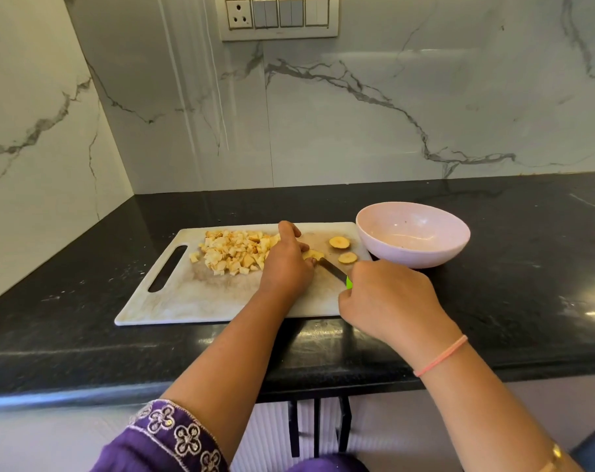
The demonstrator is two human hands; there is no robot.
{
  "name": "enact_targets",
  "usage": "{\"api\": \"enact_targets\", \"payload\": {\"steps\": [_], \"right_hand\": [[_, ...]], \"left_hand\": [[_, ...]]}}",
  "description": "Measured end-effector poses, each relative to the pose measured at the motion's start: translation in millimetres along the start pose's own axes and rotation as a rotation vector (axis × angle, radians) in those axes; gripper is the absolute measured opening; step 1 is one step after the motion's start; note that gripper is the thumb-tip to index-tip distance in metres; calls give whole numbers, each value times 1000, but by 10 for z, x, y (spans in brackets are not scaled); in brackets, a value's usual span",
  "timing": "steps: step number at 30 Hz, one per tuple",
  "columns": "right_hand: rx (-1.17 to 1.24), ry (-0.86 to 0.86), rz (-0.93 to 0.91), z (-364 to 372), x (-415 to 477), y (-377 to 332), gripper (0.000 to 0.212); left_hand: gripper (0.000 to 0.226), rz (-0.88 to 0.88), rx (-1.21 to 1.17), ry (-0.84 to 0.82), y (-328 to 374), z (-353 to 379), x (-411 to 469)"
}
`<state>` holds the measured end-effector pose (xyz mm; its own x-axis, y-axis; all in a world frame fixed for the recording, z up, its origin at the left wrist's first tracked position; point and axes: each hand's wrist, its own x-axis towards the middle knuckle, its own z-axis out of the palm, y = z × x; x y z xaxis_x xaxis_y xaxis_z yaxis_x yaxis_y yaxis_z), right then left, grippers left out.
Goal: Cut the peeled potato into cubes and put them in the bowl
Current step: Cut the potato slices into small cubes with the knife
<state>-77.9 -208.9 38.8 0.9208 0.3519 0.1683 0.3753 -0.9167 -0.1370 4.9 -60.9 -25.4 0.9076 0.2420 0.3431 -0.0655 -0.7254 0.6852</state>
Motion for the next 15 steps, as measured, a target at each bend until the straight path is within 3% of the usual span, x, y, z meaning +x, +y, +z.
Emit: {"api": "enact_targets", "payload": {"steps": [5, 9, 15], "right_hand": [[106, 60, 55, -11, -14, 31, 26], [117, 150, 62, 46, 88, 7, 20], [122, 96, 67, 184, 337, -62, 26]], "left_hand": [[44, -3, -28, -17, -13, -28, -27], [51, -9, -60, -15, -6, -40, -47], [55, 7, -87, 10, 1, -40, -24]]}}
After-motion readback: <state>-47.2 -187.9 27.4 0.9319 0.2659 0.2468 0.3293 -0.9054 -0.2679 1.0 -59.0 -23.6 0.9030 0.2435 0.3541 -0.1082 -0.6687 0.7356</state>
